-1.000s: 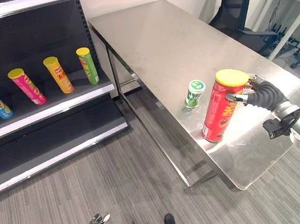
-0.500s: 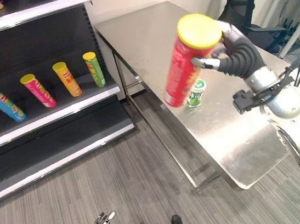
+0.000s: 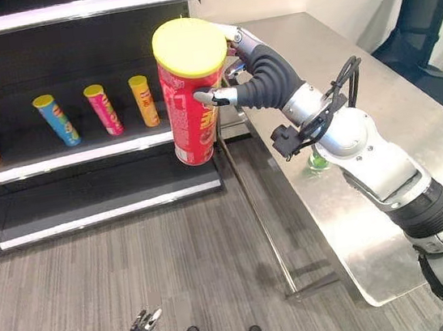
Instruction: Put the goods on the table back onto the shelves and tidy them up.
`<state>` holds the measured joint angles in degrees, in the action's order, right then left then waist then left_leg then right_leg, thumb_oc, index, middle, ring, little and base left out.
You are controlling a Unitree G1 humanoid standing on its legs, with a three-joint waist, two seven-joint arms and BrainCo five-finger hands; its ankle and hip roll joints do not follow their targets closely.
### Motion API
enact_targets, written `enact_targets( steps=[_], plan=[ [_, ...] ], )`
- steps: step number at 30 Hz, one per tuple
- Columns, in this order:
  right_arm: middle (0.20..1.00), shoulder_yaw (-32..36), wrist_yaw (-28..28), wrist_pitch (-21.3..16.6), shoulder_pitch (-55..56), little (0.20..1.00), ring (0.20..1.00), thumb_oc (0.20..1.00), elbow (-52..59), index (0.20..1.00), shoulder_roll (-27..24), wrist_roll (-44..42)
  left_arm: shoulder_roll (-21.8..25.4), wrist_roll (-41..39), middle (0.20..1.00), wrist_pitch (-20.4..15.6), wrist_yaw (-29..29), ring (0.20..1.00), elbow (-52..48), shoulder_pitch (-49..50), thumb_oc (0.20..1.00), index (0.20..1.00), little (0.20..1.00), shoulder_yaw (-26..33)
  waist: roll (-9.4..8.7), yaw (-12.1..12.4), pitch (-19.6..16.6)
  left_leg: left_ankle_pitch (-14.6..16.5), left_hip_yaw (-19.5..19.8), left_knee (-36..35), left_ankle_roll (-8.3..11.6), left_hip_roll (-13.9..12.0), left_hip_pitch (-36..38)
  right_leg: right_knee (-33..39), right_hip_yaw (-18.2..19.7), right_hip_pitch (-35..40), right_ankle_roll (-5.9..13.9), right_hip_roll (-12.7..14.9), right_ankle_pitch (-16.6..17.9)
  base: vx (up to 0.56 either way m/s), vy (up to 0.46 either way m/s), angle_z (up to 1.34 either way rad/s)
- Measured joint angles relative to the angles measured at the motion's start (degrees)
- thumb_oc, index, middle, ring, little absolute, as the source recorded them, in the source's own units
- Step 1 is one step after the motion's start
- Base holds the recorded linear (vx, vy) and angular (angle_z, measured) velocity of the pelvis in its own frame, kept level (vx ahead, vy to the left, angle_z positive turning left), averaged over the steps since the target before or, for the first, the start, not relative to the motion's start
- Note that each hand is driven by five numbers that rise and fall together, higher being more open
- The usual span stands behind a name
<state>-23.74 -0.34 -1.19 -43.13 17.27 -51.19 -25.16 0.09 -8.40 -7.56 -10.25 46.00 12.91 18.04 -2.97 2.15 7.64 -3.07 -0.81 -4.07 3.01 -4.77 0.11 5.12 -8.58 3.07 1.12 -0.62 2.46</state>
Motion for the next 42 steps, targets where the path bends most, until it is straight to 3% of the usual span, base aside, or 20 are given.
enact_targets(
  steps=[5, 6, 7, 8, 10, 12, 15, 16, 17, 19, 20, 22, 23, 24, 25, 26, 29, 31, 36, 42],
  plan=[
    [0.200, -0.71, -0.07, 0.36, -0.11, 0.200, 0.200, 0.200, -1.76, 0.200, 1.05, 0.62, 0.59, -0.08, 1.000, -0.24, -0.15, 1.000, -0.68, -0.58, 1.000, 1.000, 1.000, -0.22, -0.82, 0.78, 2.07, -0.09, 0.10, 5.29, 1.62, 0.43, -2.17, -0.32, -0.22, 0.39, -1.34, -0.27, 0.77, -0.07, 0.016, 0.10],
    [0.200, -0.91, 0.03, 0.88, -0.25, 0.200, 0.200, 0.200, -0.70, 0.200, -0.18, 1.53, 3.13, 0.06, 1.000, -0.16, -0.49, 1.000, 0.50, -3.15, 1.000, 1.000, 1.000, -0.33, -3.95, -0.47, 3.78, -1.50, -0.34, 8.29, 10.80, 1.19, -5.02, 0.12, -3.22, -0.86, -2.79, 3.02, 1.74, 0.03, 0.210, 0.73],
    [0.200, -0.32, 0.19, 0.95, -0.52, 0.200, 0.200, 0.200, -0.42, 0.200, -0.13, 1.58, 3.49, -0.45, 1.000, 0.01, -0.64, 1.000, 1.05, -5.13, 1.000, 1.000, 1.000, 0.59, -4.87, -0.38, 5.89, 5.10, -3.09, 27.78, 5.07, -2.24, -9.23, 0.02, -4.04, -0.40, -2.91, 3.44, 2.04, 0.09, 0.374, 0.89],
    [0.200, 3.52, 0.58, 0.81, 3.65, 0.200, 0.200, 0.200, 1.12, 0.200, 1.86, 1.73, 4.88, 0.12, 1.000, 0.19, -0.89, 1.000, 1.92, -5.07, 1.000, 1.000, 1.000, -1.09, -4.05, -1.37, 5.86, 8.55, -1.40, 31.48, 6.99, -10.30, -6.50, -0.19, -5.22, 0.30, -2.71, 2.29, 2.03, 0.11, 0.454, 0.61],
    [0.200, 4.71, 0.45, 1.06, 4.95, 0.200, 0.200, 0.200, 1.68, 0.200, 4.35, 2.76, 4.57, 0.60, 1.000, 0.83, -1.28, 1.000, 2.44, -4.48, 1.000, 1.000, 1.000, -1.25, -2.90, -4.44, 6.11, 7.78, -2.91, 16.71, 7.93, -18.67, 0.31, -0.10, -6.41, 0.41, -1.85, 1.95, 1.43, 0.08, 0.346, 0.49],
    [0.200, 4.77, 0.43, 2.12, 5.18, 0.200, 0.200, 0.200, 1.75, 0.200, 4.09, 3.87, 2.78, 0.60, 1.000, 1.17, -1.32, 1.000, 2.40, -4.91, 1.000, 1.000, 1.000, -2.24, -0.49, -6.04, 5.79, 6.88, -3.66, 4.76, 8.24, -21.45, 4.40, -0.07, -6.69, -0.44, -0.69, 2.81, 1.65, 0.01, 0.310, 0.24],
    [0.200, 4.87, 0.48, 3.05, 5.00, 0.200, 0.200, 0.200, 1.66, 0.200, 2.57, 6.08, 0.32, 0.59, 1.000, 1.15, -1.17, 1.000, 1.42, -5.74, 1.000, 1.000, 1.000, -2.61, 5.22, -5.33, 4.22, 3.19, -2.43, -0.83, 5.72, -16.44, 3.41, -0.07, -5.41, -3.88, 3.96, 4.88, 4.49, 0.02, 0.402, -0.19],
    [0.200, 5.23, 0.33, 3.21, 6.96, 0.200, 0.200, 0.200, 1.18, 0.200, 3.86, 6.24, 1.42, 0.57, 1.000, 1.18, -1.13, 1.000, 1.30, -5.93, 1.000, 1.000, 1.000, -2.48, 3.15, -4.30, 3.97, 3.25, -2.68, -0.26, 9.16, -14.55, 3.28, -0.04, -4.44, -4.16, 4.44, 7.36, 4.91, 0.04, 0.421, -0.08],
    [0.200, 5.10, 0.53, 3.48, 8.82, 0.200, 0.200, 0.200, 1.05, 0.200, 4.69, 6.74, 3.58, 0.58, 1.000, 1.22, -1.18, 1.000, 1.24, -5.70, 1.000, 1.000, 1.000, -2.72, 0.06, -4.39, 3.26, 3.49, -2.51, 0.87, 8.06, -10.45, 2.25, -0.04, -4.34, -4.80, 3.54, 10.81, 5.06, 0.02, 0.444, 0.00],
    [0.200, 5.13, 0.55, 3.44, 9.96, 0.200, 0.200, 0.200, 1.16, 0.200, 6.65, 7.38, 7.54, 0.57, 1.000, 1.21, -1.13, 1.000, 1.43, -5.54, 1.000, 1.000, 1.000, -2.66, -3.72, -3.79, 2.15, 5.75, -2.50, 5.50, 4.71, -5.09, -1.13, -0.38, -1.84, -6.83, -5.36, 14.92, 7.50, -0.05, 0.489, -0.03],
    [0.200, 4.98, 0.57, 3.39, 10.16, 0.200, 0.200, 0.200, 1.41, 0.200, 7.11, 7.96, 9.37, 0.56, 1.000, 1.09, -1.15, 1.000, 1.03, -4.32, 1.000, 1.000, 1.000, -2.43, -3.07, -2.66, 2.20, 7.60, -3.25, 9.65, 2.40, -3.79, -2.96, -0.54, 1.92, -8.99, -9.75, 15.79, 18.72, -0.10, 0.494, -0.24],
    [0.200, 3.90, 0.42, 3.34, 8.90, 0.200, 0.200, 0.200, 0.93, 0.200, 8.22, 8.36, 11.06, 0.54, 1.000, 1.05, -1.15, 1.000, 0.65, -2.26, 1.000, 1.000, 1.000, -2.10, -3.77, -1.83, 2.08, 8.27, -5.54, 10.80, 1.29, -2.85, -3.11, -0.26, 2.19, -10.64, -3.50, 16.93, 25.36, -0.05, 0.303, -0.43],
    [0.200, 3.10, 0.42, 3.31, 8.22, 0.200, 0.200, 0.200, 0.92, 0.200, 8.97, 8.35, 12.01, 0.52, 1.000, 1.10, -1.13, 1.000, 0.82, -1.25, 1.000, 1.000, 1.000, -1.42, -3.86, -1.01, 2.32, 8.66, -6.97, 11.12, 0.66, -2.48, -3.10, -1.25, 1.45, -11.51, -2.88, 16.93, 25.77, 0.01, 0.233, -0.57],
    [0.200, 2.23, 0.43, 3.19, 7.74, 0.200, 0.200, 0.200, 0.97, 0.200, 9.05, 8.33, 12.18, 0.52, 1.000, 1.14, -1.08, 1.000, 1.33, -0.91, 1.000, 1.000, 1.000, -0.08, -3.88, -0.36, 2.46, 8.79, -7.58, 11.08, 0.37, -2.68, -2.80, -2.92, 1.35, -12.09, -3.51, 16.40, 23.99, 0.02, 0.191, -0.36],
    [0.200, 1.69, 0.84, 3.20, 7.49, 0.200, 0.200, 0.200, 0.69, 0.200, 8.64, 8.34, 11.98, 0.50, 1.000, 1.13, -0.63, 1.000, 2.22, -0.59, 1.000, 1.000, 1.000, 0.64, -2.83, -0.02, 3.07, 8.64, -6.91, 10.79, -0.47, -2.99, -2.09, -7.17, 1.54, -11.20, 0.71, 12.85, 12.44, 0.02, 0.191, -0.04],
    [0.200, 1.67, 0.72, 3.30, 6.97, 0.200, 0.200, 0.200, 0.34, 0.200, 8.57, 8.34, 11.77, 0.51, 1.000, 1.14, -0.55, 1.000, 2.94, -0.58, 1.000, 1.000, 1.000, 0.72, -2.26, -0.19, 3.26, 8.27, -6.00, 10.14, -0.96, -3.34, -1.80, -8.76, 2.30, -10.22, 2.42, 10.66, 8.47, 0.06, 0.150, 0.29],
    [0.200, 1.87, 0.52, 3.27, 5.54, 0.200, 0.200, 0.200, 0.24, 0.200, 7.45, 8.61, 9.60, 0.53, 1.000, 1.35, -0.37, 1.000, 4.39, -0.85, 1.000, 1.000, 1.000, 0.31, -2.44, -0.45, 3.28, 6.86, -3.69, 7.10, -2.02, -0.27, 0.16, -4.14, 4.77, -4.69, 4.68, 5.85, 4.04, 0.09, 0.114, 0.45],
    [0.200, 1.65, 0.48, 3.26, 3.98, 0.200, 0.200, 0.200, 1.01, 0.200, 5.06, 9.35, 7.86, 0.55, 1.000, 1.34, -0.46, 1.000, 4.24, -0.94, 1.000, 1.000, 1.000, -1.09, -3.07, -1.18, 2.86, 5.33, -2.24, 4.52, -2.31, 2.15, 1.03, 0.02, 4.89, -1.47, 3.69, 5.26, 3.54, 0.11, 0.014, 0.48],
    [0.200, -0.90, -0.07, 3.40, -1.22, 0.200, 0.200, 0.200, -0.27, 0.200, -1.21, 9.45, 6.18, 0.57, 1.000, 1.56, -0.34, 1.000, 3.63, -2.64, 1.000, 1.000, 1.000, -4.62, 0.41, -3.83, 3.64, 3.80, 3.33, 2.75, -2.47, 2.14, 0.05, -3.25, 6.69, -1.41, 3.24, 5.21, 0.82, 0.05, -0.022, 0.61],
    [0.200, -5.84, -0.73, 4.29, -5.36, 0.200, 0.200, 0.200, -4.16, 0.200, 3.81, 9.49, 4.85, 0.57, 1.000, 2.88, -0.15, 1.000, 1.88, -2.19, 1.000, 1.000, 1.000, -5.33, -0.03, -3.95, 3.10, 3.49, 3.46, 3.00, 0.44, 0.63, 0.26, 0.03, 5.66, 1.16, 2.66, 3.73, -0.53, 0.17, -0.111, 0.05]
  ],
)
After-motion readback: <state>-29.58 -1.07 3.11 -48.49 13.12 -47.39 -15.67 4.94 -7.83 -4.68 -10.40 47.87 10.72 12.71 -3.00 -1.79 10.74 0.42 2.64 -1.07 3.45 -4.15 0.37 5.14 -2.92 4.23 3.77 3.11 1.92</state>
